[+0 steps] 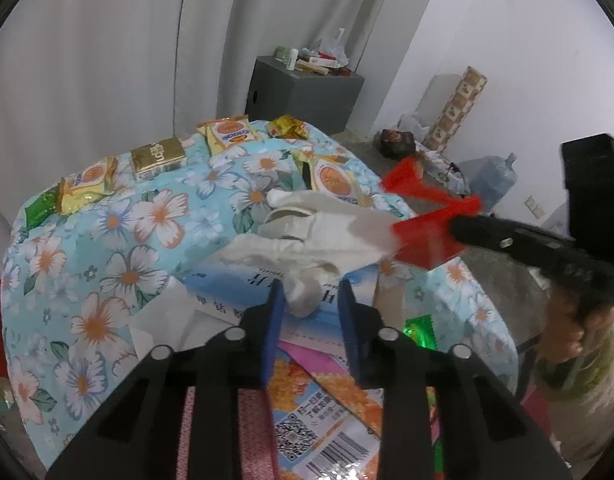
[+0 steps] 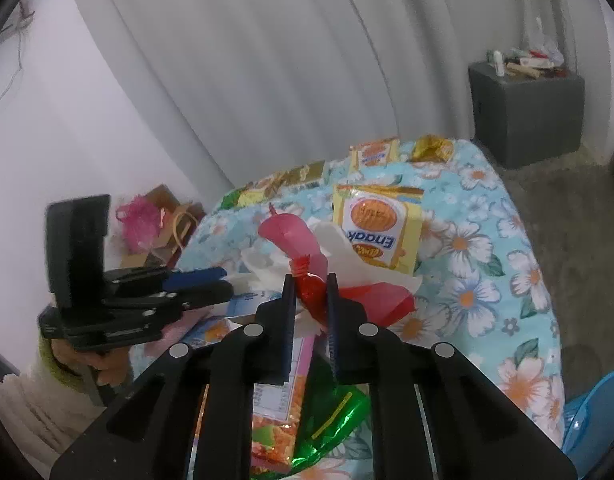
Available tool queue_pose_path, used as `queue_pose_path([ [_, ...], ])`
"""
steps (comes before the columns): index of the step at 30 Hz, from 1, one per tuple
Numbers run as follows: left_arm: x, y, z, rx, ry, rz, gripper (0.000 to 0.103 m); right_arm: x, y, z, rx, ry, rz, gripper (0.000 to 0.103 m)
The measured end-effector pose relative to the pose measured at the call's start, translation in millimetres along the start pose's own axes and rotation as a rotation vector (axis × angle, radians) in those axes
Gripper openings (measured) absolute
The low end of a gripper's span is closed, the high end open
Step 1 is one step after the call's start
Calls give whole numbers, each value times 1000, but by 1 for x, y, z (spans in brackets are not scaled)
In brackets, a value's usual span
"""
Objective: Collect trash
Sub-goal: 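Grasp the white glove with the left tool while the right tool grasps the red wrapper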
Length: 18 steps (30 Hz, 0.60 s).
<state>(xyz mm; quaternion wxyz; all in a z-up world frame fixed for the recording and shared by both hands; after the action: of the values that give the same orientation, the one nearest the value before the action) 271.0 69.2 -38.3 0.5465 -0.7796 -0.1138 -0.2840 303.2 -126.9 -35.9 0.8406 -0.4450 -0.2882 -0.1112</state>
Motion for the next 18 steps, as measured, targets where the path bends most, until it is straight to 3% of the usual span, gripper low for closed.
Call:
queue_pose_path([
  [5,-1,2,4,26,9,1,8,1,-16,-5,-1,17,-35,12],
  [18,20,-27,-15,16,34,-108,4,0,-51,-21,12,84,-107,11],
])
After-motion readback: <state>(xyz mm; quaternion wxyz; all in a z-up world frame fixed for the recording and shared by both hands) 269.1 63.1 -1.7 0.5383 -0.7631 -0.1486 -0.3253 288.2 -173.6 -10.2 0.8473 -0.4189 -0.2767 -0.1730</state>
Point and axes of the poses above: each gripper's, at about its wrist camera, not at the fingertips, and y roughly the way its jaws point, z to its left, x to its top, the point moved 10 cm from there along y, roughly the way its jaws point, and after that the axes turned 3 degrees about z, right-handed, at the moved point
